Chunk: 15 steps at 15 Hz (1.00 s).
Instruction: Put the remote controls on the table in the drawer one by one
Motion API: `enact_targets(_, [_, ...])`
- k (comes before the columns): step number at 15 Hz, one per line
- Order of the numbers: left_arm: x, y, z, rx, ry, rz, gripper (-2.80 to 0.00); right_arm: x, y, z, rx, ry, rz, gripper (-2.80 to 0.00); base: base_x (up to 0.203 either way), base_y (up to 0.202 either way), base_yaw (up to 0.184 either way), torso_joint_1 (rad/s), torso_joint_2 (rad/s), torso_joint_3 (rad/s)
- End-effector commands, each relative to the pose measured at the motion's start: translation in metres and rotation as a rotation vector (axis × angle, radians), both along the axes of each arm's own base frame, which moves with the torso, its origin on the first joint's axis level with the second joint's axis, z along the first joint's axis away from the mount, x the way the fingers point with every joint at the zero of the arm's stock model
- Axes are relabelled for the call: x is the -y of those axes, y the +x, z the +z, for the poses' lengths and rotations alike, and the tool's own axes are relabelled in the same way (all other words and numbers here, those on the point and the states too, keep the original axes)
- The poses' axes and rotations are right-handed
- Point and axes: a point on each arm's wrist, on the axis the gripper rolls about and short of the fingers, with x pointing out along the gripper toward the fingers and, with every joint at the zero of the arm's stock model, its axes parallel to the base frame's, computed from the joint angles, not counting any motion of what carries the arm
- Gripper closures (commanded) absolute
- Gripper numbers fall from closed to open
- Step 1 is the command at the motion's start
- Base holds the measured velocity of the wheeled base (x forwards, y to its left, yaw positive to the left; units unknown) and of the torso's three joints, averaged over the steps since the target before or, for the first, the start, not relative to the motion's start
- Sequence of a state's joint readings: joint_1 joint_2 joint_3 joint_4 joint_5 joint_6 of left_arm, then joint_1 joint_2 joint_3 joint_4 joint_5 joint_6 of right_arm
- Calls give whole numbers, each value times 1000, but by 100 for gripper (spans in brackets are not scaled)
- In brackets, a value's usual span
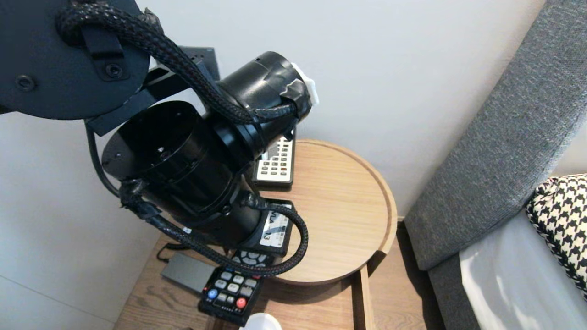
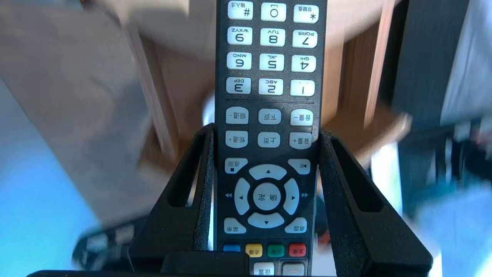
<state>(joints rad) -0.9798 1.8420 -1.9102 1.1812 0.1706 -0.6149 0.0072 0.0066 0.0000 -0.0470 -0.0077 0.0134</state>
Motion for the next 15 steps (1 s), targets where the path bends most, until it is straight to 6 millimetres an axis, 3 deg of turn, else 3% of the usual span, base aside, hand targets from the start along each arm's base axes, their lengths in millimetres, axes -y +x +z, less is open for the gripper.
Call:
enact_targets(1, [-6, -10, -1, -96, 19, -35, 0, 0, 2, -7, -25, 0, 0, 0, 0, 0, 0, 0, 0, 0])
enact_targets(10, [-3, -37, -19, -379, 116, -158, 0, 0, 2, -7, -25, 0, 0, 0, 0, 0, 0, 0, 0, 0])
enact_targets(15, [6, -33, -46, -431, 188, -151, 0, 0, 2, -7, -25, 0, 1, 0, 0, 0, 0, 0, 0, 0])
